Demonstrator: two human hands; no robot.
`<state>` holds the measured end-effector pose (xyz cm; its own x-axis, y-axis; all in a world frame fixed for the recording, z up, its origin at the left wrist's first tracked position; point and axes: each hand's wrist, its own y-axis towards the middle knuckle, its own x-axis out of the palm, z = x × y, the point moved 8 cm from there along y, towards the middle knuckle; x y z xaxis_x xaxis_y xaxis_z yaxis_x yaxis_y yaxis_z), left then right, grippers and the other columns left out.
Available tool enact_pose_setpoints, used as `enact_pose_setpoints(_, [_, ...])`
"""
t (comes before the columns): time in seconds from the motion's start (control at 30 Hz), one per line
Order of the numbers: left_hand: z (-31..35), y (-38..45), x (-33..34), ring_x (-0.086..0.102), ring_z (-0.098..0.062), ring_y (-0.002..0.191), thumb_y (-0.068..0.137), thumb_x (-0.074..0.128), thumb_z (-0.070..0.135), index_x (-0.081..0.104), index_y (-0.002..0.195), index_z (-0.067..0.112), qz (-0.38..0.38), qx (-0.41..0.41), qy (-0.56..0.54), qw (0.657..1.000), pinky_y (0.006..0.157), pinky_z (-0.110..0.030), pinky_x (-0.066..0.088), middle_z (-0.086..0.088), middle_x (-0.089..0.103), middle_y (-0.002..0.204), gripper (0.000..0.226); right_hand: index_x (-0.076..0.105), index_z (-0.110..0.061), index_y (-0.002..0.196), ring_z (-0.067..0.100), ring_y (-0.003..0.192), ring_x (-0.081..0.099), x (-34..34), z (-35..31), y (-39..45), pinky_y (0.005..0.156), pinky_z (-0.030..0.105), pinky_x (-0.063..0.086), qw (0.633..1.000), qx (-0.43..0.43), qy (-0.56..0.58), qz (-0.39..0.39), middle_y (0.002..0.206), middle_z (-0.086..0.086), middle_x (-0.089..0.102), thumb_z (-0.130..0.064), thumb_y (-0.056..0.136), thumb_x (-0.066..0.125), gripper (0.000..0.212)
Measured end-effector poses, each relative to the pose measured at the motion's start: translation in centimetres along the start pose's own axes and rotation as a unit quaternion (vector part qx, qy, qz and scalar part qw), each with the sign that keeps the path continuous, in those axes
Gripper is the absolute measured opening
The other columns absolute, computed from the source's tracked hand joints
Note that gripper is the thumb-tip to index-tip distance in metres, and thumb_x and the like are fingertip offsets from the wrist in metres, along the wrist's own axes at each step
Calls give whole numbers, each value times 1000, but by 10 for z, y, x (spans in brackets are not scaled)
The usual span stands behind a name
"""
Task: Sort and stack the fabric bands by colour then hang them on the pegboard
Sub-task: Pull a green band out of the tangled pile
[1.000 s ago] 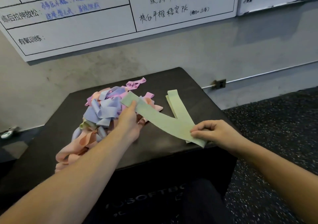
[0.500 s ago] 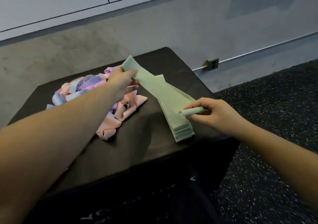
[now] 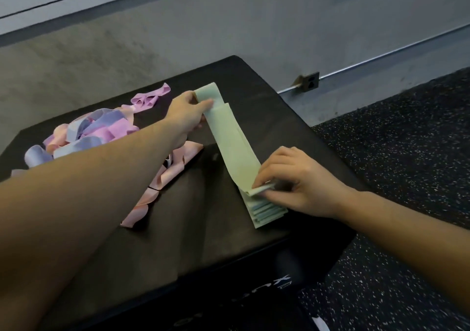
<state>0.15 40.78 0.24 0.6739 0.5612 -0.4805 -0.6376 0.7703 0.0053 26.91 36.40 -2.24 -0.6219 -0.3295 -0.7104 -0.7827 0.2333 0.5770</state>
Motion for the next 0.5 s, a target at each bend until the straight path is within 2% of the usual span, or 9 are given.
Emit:
enact_pose_setpoints(0.07, [-2, 6, 5, 60, -9, 77, 95, 70, 31, 59, 133, 16, 5, 6, -22, 1000, 58, -21, 45, -3, 67, 116, 42, 74, -22, 94, 16, 91, 61, 1, 5, -3, 79, 43, 46, 999, 9, 37, 10, 95, -11, 66, -24, 89, 77, 6])
enact_pose_setpoints(0.17, [-5, 10, 15, 66, -13, 92, 95, 70, 30, 59, 132, 18, -14, 3, -35, 999, 63, -22, 49, -1, 68, 119, 40, 75, -18, 90, 17, 86, 61, 7, 8, -6, 79, 43, 48, 997, 14, 80, -5, 92, -9, 66, -19, 87, 76, 3])
enact_pose_setpoints(0.27, [-13, 11, 21, 65, -10, 89, 97, 68, 28, 58, 126, 22, -14, -3, 4, 1000, 61, -20, 48, 1, 67, 118, 31, 76, -21, 91, 14, 87, 59, 10, 7, -8, 81, 39, 47, 997, 7, 68, -18, 93, -11, 64, -24, 86, 75, 6])
enact_pose_setpoints(0.37, [-16, 13, 22, 62, -10, 91, 98, 67, 27, 56, 126, 23, 6, 3, 10, 1000, 59, -18, 46, 1, 64, 119, 30, 74, -24, 100, 13, 90, 58, 10, 6, -9, 81, 36, 45, 999, 4, 44, -17, 96, -11, 64, -34, 88, 72, 16])
enact_pose_setpoints(0.5, [-20, 15, 29, 63, -12, 96, 98, 67, 27, 56, 121, 26, 7, -6, 24, 1000, 67, -21, 48, 2, 62, 116, 26, 73, -22, 98, 16, 89, 58, 10, 0, -11, 79, 38, 44, 1000, -29, -7, -9, 97, -7, 65, -35, 90, 71, 15])
